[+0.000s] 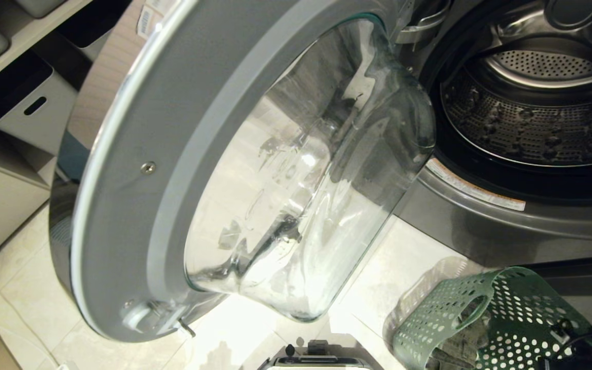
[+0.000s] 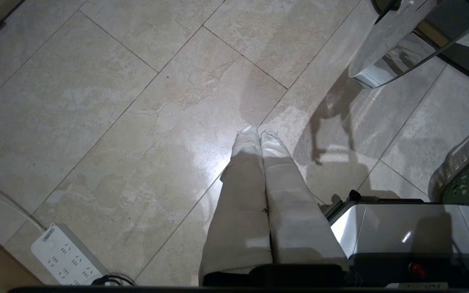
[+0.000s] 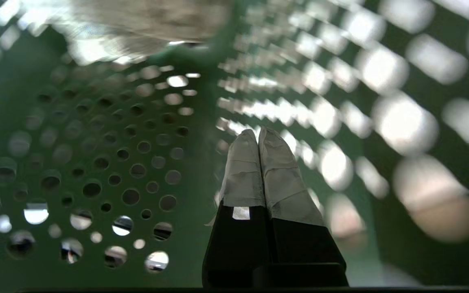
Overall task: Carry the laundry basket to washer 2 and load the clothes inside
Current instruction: Place the clothes into the washing machine
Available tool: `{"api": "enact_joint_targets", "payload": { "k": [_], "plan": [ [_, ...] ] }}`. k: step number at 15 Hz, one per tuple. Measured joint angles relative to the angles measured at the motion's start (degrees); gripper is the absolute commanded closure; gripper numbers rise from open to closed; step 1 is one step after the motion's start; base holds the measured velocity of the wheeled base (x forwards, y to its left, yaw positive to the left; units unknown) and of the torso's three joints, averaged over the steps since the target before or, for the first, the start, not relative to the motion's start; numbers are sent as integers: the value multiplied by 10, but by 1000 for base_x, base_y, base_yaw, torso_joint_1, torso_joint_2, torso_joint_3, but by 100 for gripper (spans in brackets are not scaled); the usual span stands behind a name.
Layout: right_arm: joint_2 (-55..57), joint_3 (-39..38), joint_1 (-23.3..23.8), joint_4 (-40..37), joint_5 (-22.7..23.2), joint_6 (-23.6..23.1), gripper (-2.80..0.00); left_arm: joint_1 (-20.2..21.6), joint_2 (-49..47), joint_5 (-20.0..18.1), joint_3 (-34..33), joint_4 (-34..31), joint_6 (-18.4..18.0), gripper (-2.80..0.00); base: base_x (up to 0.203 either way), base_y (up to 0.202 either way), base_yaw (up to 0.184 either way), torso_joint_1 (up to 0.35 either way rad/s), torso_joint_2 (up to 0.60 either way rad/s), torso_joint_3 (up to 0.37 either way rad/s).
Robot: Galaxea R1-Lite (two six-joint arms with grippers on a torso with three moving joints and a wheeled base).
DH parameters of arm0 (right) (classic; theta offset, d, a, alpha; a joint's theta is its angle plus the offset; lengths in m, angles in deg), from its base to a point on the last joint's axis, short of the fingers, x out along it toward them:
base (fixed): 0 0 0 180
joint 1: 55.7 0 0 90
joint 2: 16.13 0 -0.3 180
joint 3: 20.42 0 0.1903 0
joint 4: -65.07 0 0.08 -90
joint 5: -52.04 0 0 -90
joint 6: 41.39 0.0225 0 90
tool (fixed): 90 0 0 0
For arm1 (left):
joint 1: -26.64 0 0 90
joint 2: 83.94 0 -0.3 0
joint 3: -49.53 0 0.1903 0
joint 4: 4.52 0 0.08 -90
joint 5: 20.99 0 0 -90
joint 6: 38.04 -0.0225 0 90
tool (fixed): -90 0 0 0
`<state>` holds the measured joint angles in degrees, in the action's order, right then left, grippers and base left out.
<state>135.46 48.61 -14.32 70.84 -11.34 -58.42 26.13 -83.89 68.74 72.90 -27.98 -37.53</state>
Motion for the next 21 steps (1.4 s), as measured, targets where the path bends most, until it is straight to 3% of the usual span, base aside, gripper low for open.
{"api": "enact_joint_targets", "payload": {
  "k": [3,9,10,14,21],
  "plan": [
    [18,-8,-17,-3,20,-25,0,0,0,0,0,0,0,0,0,0,0,0,0,0],
    [-11,-83,-84,1,37,-22,0,0,0,0,0,0,0,0,0,0,0,0,0,0],
    [-9,-85,-98,8,37,-17,-280,0,0,0,0,0,0,0,0,0,0,0,0,0],
    [25,-64,-146,101,34,47,-280,0,0,0,0,0,0,0,0,0,0,0,0,0],
    [99,10,-173,199,8,53,-280,0,0,0,0,0,0,0,0,0,0,0,0,0]
  ]
}}
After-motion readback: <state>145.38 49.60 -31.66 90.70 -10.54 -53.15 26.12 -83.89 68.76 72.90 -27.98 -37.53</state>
